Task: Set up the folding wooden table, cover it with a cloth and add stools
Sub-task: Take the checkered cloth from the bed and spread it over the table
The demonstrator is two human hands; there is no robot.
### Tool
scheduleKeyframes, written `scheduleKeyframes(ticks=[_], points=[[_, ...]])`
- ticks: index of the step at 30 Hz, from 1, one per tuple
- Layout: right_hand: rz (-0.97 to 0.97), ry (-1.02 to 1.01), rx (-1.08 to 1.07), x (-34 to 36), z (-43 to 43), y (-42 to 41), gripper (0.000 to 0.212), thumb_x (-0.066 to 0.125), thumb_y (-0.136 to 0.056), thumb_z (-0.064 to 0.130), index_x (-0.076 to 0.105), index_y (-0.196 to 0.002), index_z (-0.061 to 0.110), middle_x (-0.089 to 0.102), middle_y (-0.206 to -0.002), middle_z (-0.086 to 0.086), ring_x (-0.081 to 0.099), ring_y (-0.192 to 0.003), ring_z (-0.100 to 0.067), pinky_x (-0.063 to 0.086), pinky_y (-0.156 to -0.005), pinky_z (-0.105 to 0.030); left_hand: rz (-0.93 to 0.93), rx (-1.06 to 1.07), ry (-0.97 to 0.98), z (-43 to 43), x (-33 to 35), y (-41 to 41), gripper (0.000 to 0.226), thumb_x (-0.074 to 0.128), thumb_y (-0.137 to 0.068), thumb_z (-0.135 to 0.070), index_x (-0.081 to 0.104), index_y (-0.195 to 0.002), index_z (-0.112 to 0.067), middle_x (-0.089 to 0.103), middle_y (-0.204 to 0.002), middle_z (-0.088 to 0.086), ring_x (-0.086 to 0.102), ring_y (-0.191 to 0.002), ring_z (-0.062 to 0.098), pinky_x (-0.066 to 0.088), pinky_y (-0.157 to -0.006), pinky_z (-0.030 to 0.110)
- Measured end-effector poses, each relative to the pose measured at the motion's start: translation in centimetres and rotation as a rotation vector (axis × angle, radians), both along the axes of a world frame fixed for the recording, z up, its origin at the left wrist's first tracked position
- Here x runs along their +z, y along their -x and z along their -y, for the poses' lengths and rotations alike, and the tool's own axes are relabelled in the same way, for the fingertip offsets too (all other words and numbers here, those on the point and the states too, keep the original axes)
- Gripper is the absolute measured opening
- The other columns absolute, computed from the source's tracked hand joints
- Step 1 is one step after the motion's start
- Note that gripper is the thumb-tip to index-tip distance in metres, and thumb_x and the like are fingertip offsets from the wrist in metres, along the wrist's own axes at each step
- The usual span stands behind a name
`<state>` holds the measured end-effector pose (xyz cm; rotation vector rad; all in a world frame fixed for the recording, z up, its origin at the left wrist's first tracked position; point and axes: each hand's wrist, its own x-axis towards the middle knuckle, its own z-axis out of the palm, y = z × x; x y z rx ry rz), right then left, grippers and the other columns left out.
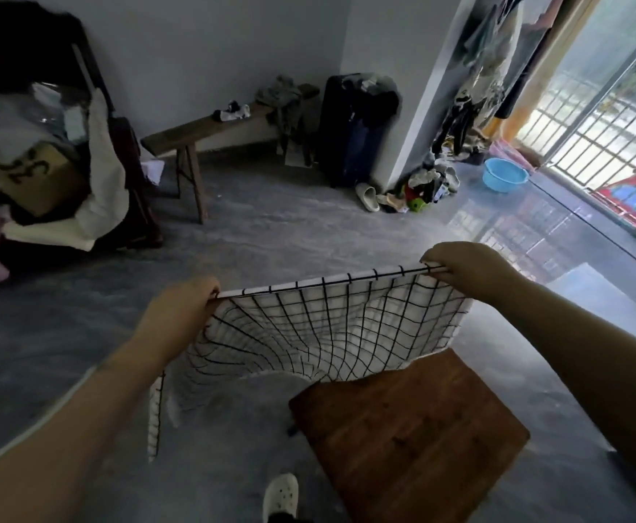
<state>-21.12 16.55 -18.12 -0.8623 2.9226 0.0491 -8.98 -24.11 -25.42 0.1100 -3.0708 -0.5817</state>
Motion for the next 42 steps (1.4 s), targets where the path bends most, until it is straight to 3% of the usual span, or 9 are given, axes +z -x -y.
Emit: scheduleKeyframes(ticks=[7, 12, 18, 25, 37, 40, 42], points=[[-0.007, -0.014, -0.053, -2.5, 3.1, 4.7, 0.033, 0.055, -0.089, 0.016, 0.063, -0.120, 0.025, 0.063, -0.123, 0.000, 0.054, -0.117, -0.024, 0.041, -0.088, -0.034, 0.036, 0.040, 0.037, 1.3, -3.1, 1.8, 0.014, 0.053, -0.093, -0.028, 0.049, -0.090, -0.015, 0.057, -0.079, 0.007, 0.054, -0.067, 0.029, 0.044, -0.057, 0.038], [-0.095, -0.014, -0.083, -2.5, 6.4, 9.0, 0.034, 0.051, -0.091, 0.010, 0.064, -0.118, 0.026, 0.063, -0.121, -0.004, 0.055, -0.114, -0.027, 0.043, -0.084, -0.037, -0.004, 0.093, 0.055, 1.7, -3.5, 3.8, 0.016, 0.057, -0.091, -0.025, 0.055, -0.094, -0.009, 0.061, -0.079, 0.012, 0.054, -0.066, 0.031, 0.040, -0.055, 0.035], [-0.220, 0.034, -0.054, -0.8, 8.2, 13.6, 0.033, 0.054, -0.086, 0.004, 0.070, -0.107, 0.024, 0.068, -0.101, -0.016, 0.061, -0.095, -0.037, 0.051, -0.073, -0.042, -0.049, 0.153, 0.028, 1.4, -1.7, 6.3, 0.016, 0.054, -0.092, -0.021, 0.054, -0.095, -0.006, 0.060, -0.084, 0.013, 0.056, -0.068, 0.032, 0.042, -0.055, 0.036], [-0.351, 0.115, 0.100, 0.7, 6.8, 17.7, 0.033, 0.055, -0.080, -0.002, 0.072, -0.098, 0.019, 0.067, -0.083, -0.014, 0.061, -0.081, -0.037, 0.047, -0.064, -0.040, -0.182, 0.174, 0.099, -0.7, -0.4, 7.3, 0.015, 0.056, -0.091, -0.020, 0.054, -0.090, -0.005, 0.058, -0.079, 0.011, 0.051, -0.065, 0.027, 0.034, -0.053, 0.032], [-0.313, 0.225, 0.226, -3.6, -8.0, 18.3, 0.033, 0.057, -0.079, -0.005, 0.073, -0.098, 0.016, 0.066, -0.078, -0.019, 0.060, -0.075, -0.040, 0.044, -0.063, -0.038, -0.268, 0.079, 0.315, -18.0, -2.8, 1.8, 0.025, 0.074, -0.078, -0.014, 0.050, -0.075, -0.007, 0.052, -0.060, 0.006, 0.036, -0.047, 0.017, 0.019, -0.043, 0.016], [-0.270, 0.154, 0.293, -5.5, -13.1, 17.7, 0.036, 0.062, -0.073, -0.010, 0.073, -0.094, 0.017, 0.067, -0.081, -0.020, 0.061, -0.075, -0.042, 0.052, -0.061, -0.045, -0.194, 0.038, 0.335, -22.8, -4.7, 0.4, 0.024, 0.072, -0.080, -0.016, 0.049, -0.076, -0.010, 0.053, -0.064, 0.005, 0.047, -0.046, 0.025, 0.036, -0.034, 0.025], [-0.213, 0.139, 0.312, -7.3, -16.6, 17.0, 0.037, 0.063, -0.072, -0.012, 0.074, -0.096, 0.014, 0.071, -0.086, -0.019, 0.063, -0.081, -0.041, 0.053, -0.065, -0.048, -0.200, 0.007, 0.322, -25.4, -5.8, -0.3, 0.027, 0.075, -0.076, -0.013, 0.047, -0.076, -0.011, 0.053, -0.065, 0.006, 0.050, -0.046, 0.025, 0.036, -0.033, 0.025]])
